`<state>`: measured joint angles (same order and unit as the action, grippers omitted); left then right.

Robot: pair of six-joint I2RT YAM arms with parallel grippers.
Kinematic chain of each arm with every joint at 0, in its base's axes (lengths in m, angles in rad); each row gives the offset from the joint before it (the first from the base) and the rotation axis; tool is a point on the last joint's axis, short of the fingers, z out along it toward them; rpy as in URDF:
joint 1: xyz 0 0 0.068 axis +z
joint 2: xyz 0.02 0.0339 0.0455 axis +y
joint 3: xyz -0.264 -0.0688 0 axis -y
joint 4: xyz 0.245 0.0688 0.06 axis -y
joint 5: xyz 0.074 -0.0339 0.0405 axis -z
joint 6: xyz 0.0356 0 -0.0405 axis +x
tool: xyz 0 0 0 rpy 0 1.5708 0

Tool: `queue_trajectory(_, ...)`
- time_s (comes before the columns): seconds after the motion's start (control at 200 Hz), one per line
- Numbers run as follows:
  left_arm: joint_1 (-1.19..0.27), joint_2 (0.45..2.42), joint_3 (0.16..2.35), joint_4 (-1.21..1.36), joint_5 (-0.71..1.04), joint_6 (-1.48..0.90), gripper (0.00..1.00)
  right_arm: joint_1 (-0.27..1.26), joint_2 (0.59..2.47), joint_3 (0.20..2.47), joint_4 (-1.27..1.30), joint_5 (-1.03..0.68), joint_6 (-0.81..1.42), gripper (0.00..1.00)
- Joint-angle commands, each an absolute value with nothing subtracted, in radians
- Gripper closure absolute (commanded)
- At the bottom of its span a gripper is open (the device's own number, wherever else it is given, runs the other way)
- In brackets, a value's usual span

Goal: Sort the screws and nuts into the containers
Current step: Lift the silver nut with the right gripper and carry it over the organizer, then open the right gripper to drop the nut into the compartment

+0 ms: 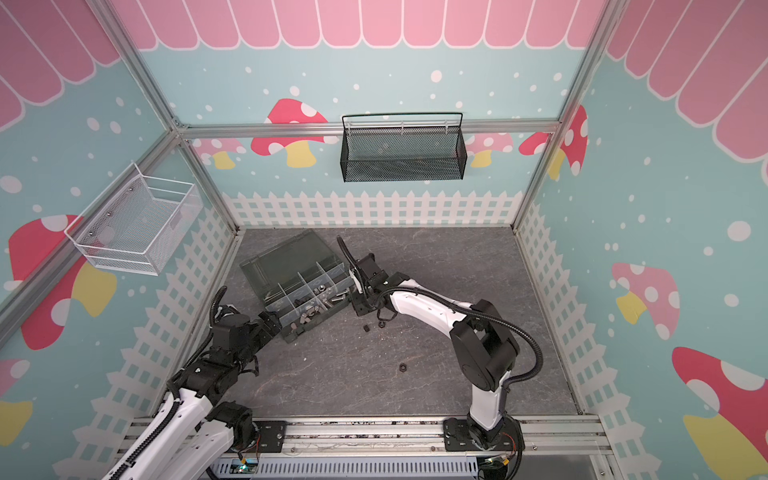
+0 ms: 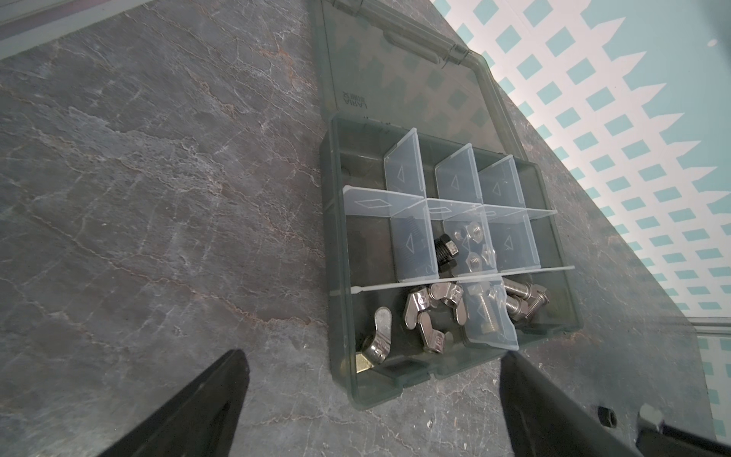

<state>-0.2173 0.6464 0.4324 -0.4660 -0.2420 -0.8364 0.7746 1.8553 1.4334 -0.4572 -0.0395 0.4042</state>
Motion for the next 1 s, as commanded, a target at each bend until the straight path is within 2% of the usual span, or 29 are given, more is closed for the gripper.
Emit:
queue_trajectory(0.0,-0.212,0.647,0.419,-0.453,-0.238,-0.864,0.0,0.794,1.944,1.527,-0.406,-0.048,0.343,0.95)
queue_trajectory(0.455,-0.211,0.635,0.413,-0.451,-0.238,-0.864,0.0,0.807,2.336,2.025,-0.42,-0.116,0.268,0.94)
queue_trajectory(0.645,-0.211,0.635,0.42,-0.451,-0.236,-0.859,0.0,0.807,2.429,2.157,-0.468,-0.117,0.26,0.7)
queue_trajectory(0.72,-0.211,0.634,0.422,-0.453,-0.236,-0.859,0.0,0.808,2.425,2.163,-0.471,-0.116,0.261,0.64)
queue_trajectory(0.996,-0.211,0.615,0.416,-0.454,-0.224,-0.866,0.0,0.808,2.357,2.134,-0.483,-0.075,0.256,0.6)
